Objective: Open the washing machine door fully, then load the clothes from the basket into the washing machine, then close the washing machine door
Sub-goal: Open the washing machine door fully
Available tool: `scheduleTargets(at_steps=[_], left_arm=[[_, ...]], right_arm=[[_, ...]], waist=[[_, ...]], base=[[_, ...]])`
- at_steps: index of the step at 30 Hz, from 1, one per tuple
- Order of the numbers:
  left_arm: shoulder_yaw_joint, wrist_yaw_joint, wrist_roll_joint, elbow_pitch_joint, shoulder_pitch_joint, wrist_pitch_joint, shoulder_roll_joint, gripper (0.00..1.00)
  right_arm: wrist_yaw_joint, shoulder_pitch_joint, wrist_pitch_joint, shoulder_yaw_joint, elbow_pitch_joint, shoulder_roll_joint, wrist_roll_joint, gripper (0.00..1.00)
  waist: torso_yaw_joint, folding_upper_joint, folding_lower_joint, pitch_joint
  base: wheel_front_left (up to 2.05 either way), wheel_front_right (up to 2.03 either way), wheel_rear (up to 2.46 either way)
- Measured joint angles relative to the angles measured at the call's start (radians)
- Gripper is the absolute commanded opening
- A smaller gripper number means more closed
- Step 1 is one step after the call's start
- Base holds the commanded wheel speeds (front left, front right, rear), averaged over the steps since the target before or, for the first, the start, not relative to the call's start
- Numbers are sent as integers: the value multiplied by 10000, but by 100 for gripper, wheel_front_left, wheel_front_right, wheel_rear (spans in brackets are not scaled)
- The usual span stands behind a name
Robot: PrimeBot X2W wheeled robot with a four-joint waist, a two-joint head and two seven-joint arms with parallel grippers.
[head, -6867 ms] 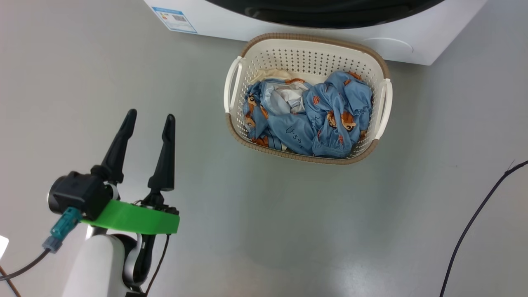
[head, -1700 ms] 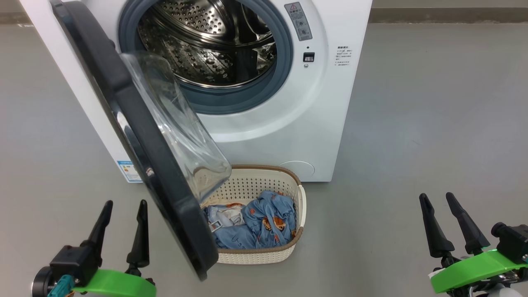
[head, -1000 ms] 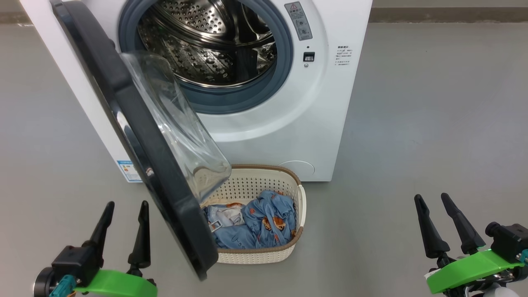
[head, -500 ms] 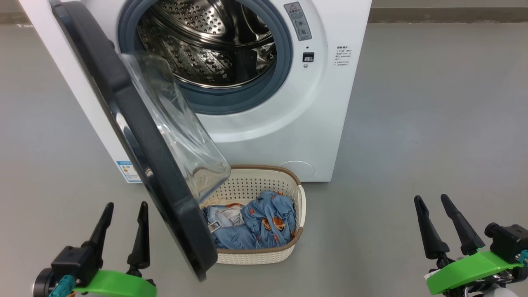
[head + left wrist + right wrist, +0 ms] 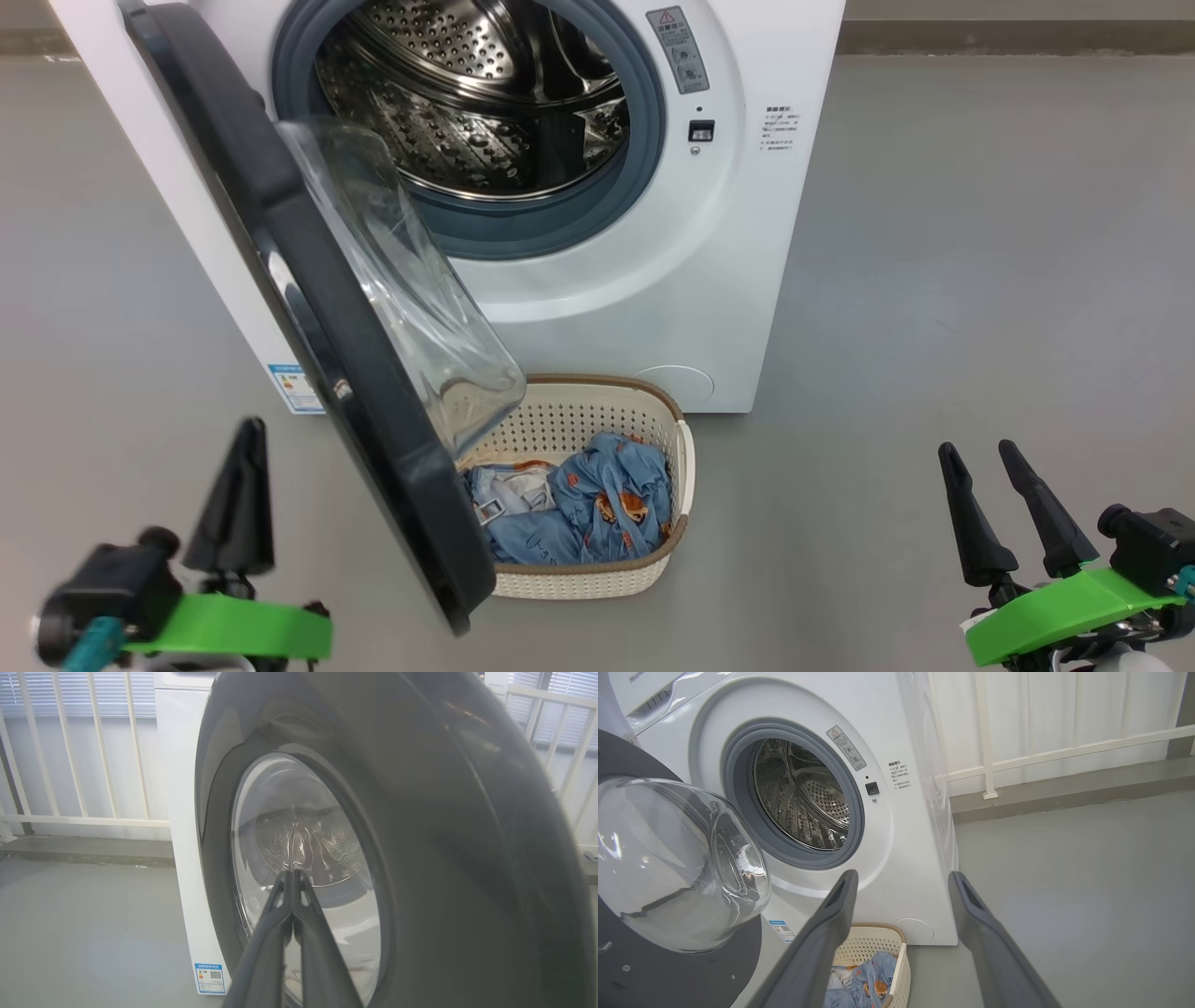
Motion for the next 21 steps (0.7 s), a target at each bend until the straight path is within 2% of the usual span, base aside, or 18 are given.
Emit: scheduleTargets(at_steps=[6, 11, 17, 21], left_arm=[[105, 15, -4, -2000, -152, -2, -44, 0], [-608, 15, -113, -3266, -143, -8, -46, 0], [-1875, 15, -253, -3720, 35, -13, -36, 0], [-2830, 13, -368, -3304, 305, -12, -33, 0]], right_arm=[[0, 0, 0, 2, 15, 40, 0, 100], [0, 0, 0, 38, 29, 84, 0, 100], [0, 1, 0, 102, 36, 105, 0, 100], [0, 2, 0, 155, 52, 150, 2, 100]], waist=[[62, -1, 0, -42], [77, 0, 0, -111], [69, -1, 0, -163], [52, 0, 0, -149]], base=[[0, 0, 0], [0, 0, 0], [0, 0, 0], [0, 0, 0]])
